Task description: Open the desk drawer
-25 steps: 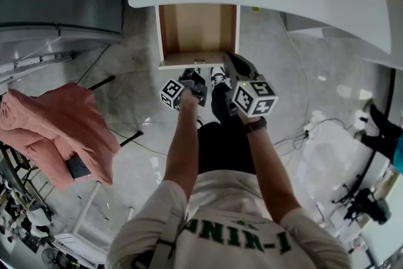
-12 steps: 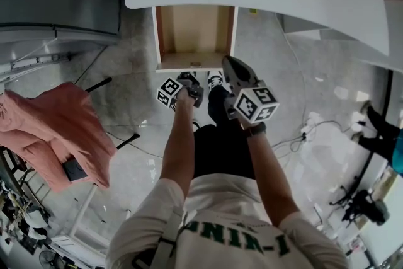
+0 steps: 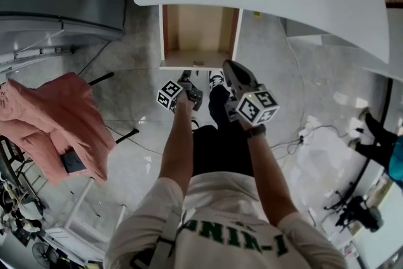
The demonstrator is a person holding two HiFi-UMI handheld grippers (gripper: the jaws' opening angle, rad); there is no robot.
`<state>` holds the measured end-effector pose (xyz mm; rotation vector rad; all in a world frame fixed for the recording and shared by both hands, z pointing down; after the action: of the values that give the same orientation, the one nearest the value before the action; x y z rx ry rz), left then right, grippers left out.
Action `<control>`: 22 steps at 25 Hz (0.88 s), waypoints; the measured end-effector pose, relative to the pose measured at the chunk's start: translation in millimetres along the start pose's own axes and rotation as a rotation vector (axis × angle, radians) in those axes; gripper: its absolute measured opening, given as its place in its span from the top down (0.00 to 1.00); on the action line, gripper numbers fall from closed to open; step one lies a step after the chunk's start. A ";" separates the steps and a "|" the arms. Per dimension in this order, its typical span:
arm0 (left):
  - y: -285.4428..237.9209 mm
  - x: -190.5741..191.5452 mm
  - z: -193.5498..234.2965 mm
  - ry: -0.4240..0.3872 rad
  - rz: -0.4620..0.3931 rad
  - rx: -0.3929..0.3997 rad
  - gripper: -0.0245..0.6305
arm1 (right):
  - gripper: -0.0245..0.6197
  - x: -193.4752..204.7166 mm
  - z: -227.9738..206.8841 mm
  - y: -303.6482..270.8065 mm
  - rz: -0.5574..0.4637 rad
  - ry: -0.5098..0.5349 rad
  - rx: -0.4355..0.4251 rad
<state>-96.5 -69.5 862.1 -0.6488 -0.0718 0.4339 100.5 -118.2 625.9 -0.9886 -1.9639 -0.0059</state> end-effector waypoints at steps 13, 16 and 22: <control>165.2 -46.0 -103.1 -0.419 -0.016 -0.047 0.64 | 0.96 -31.4 47.2 26.9 0.052 0.056 0.107; 195.5 -53.7 -162.1 -0.549 -0.048 0.014 0.65 | 0.96 -52.7 76.1 39.7 0.053 0.134 0.121; 254.5 -54.9 -280.7 -0.787 -0.137 0.199 0.71 | 0.96 -104.1 140.1 70.9 -0.028 0.326 0.129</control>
<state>-184.4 -71.2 489.5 -0.2439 -0.8051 0.5347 72.6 -84.7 442.6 -0.8191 -1.6580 -0.0517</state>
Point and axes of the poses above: the fingertips, and each gripper's own axes: y backward along the fingers, z to its left, x out of its underside, the point moved 7 cm from there along y, backward along the fingers, and after that the axes turned 3 degrees about -x, right-handed, at the moved point
